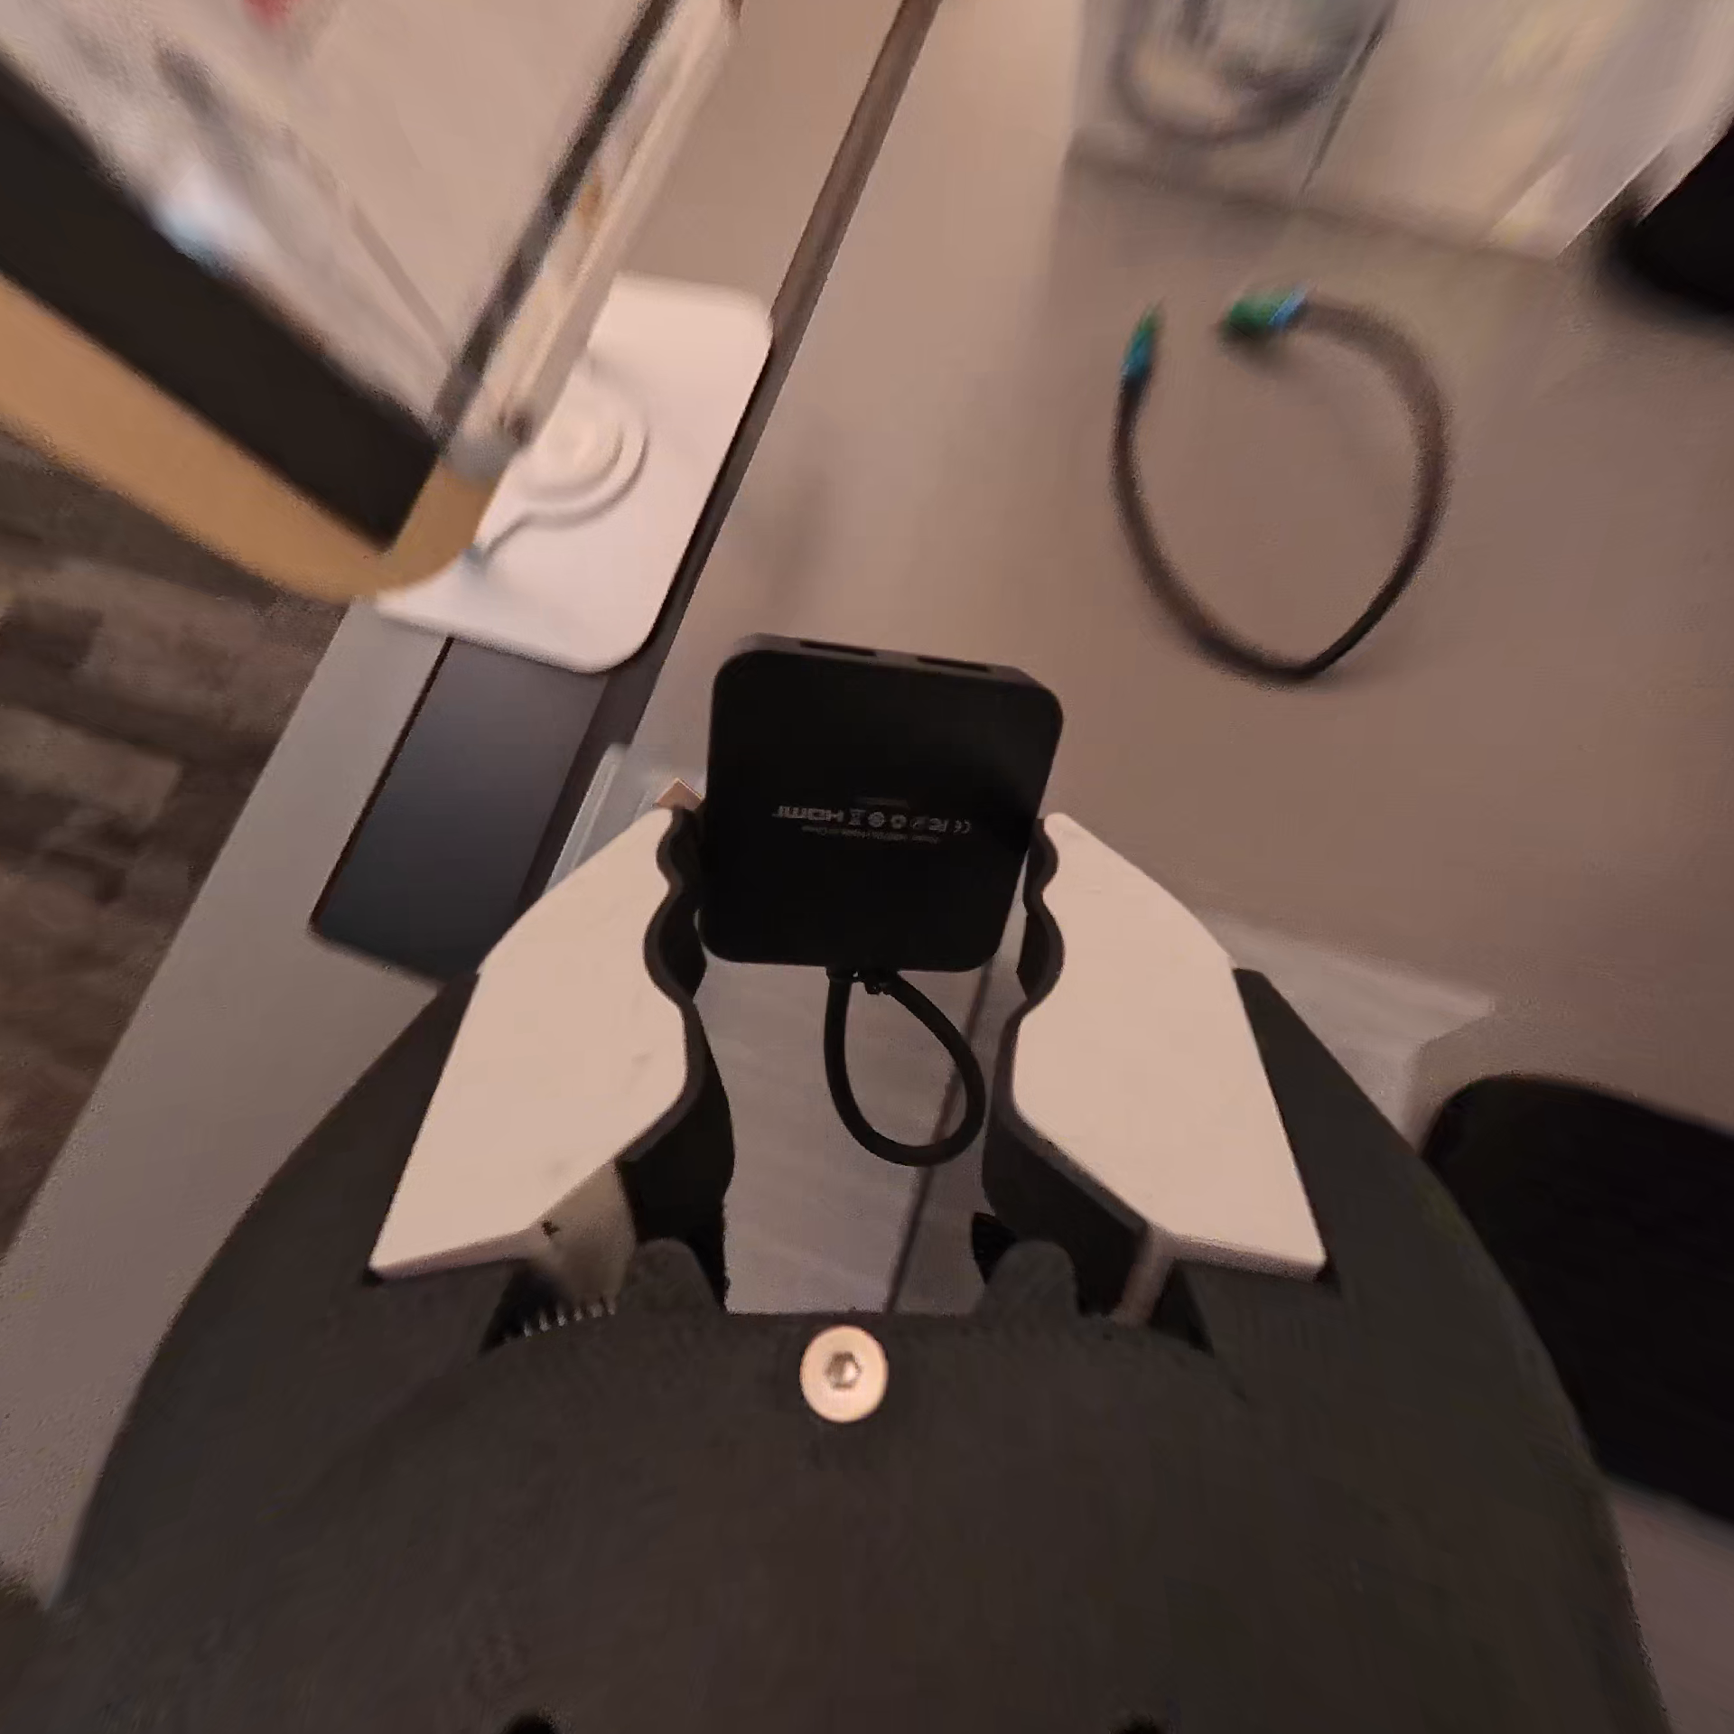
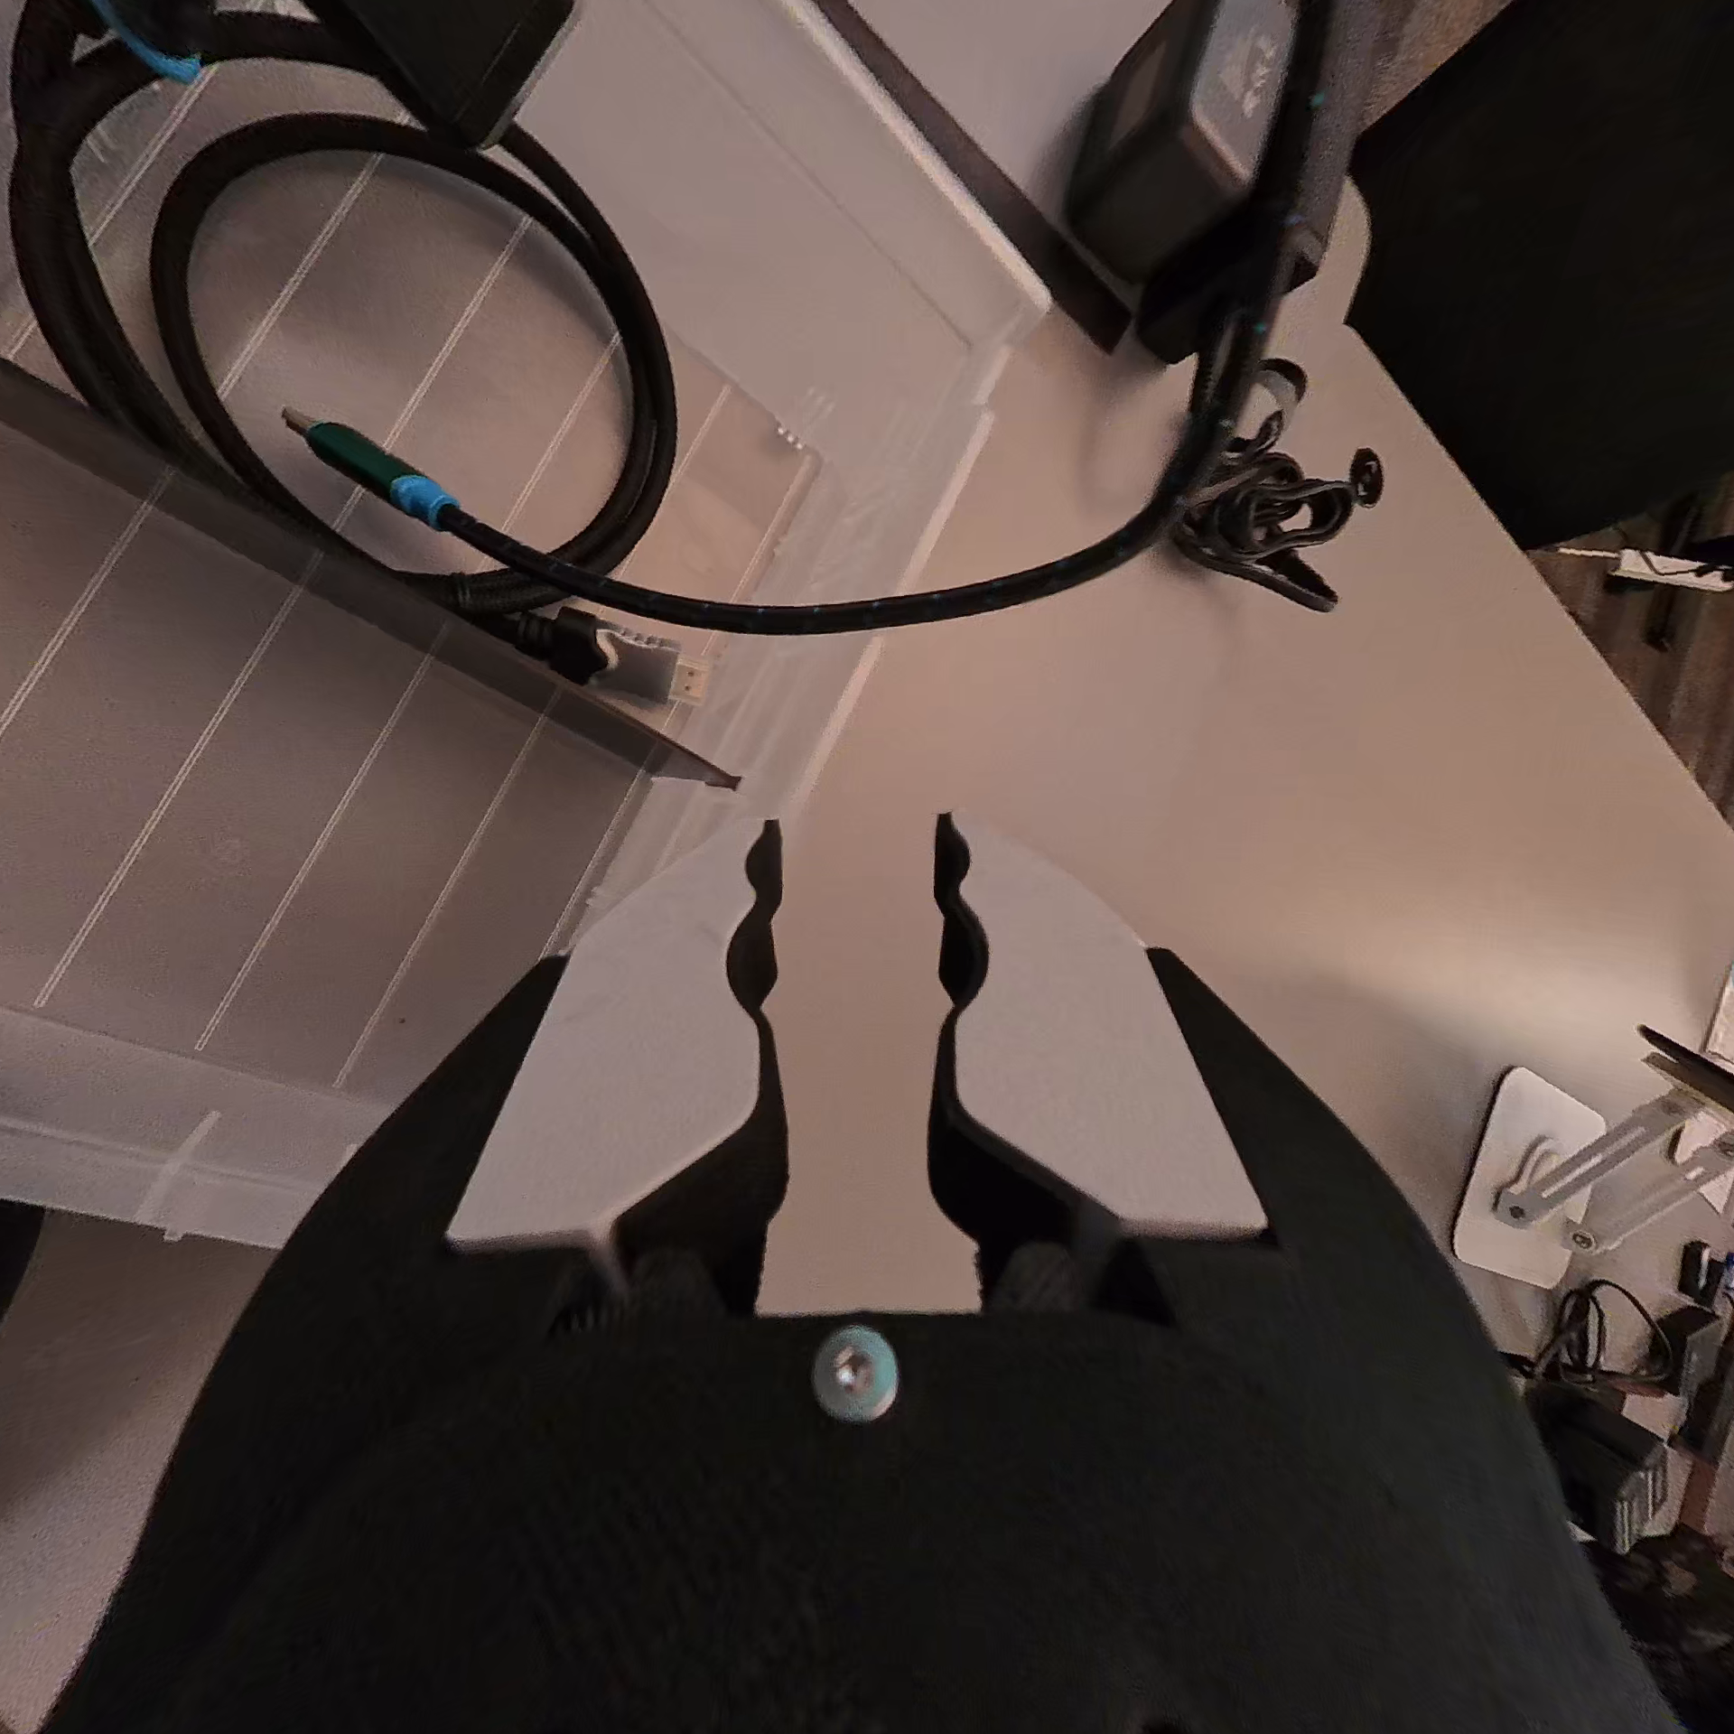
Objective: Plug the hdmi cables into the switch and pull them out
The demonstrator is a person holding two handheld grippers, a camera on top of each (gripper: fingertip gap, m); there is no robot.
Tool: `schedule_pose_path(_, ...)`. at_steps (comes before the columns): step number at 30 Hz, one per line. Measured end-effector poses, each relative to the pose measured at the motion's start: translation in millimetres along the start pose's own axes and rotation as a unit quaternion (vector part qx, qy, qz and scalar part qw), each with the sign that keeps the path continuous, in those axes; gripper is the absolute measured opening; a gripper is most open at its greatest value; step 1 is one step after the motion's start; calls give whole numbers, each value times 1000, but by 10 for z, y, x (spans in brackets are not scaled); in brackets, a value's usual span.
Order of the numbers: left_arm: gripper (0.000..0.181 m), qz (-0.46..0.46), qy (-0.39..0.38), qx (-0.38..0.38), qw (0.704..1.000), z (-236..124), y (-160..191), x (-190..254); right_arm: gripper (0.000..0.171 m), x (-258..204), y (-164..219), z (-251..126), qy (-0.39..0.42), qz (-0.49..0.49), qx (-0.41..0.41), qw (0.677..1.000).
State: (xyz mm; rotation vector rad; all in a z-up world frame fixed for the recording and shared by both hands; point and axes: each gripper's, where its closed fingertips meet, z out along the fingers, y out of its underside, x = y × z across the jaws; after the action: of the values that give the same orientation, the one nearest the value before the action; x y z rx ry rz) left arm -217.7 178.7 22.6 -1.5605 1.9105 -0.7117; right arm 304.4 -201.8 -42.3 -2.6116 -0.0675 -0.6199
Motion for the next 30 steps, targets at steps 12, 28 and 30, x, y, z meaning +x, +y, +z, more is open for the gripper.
schedule_pose_path(12,67,-65,118,9,991,754,-1006,1081,35,114,-301,-499,76,-18,79,994)
schedule_pose_path(28,67,-108,-7,-340,934,2133,356,613,37,-766,-1067,-970,54,-206,170,962)
schedule_pose_path(30,67,-109,-5,-342,934,2135,358,615,37,-818,-1104,-941,49,-217,167,961)
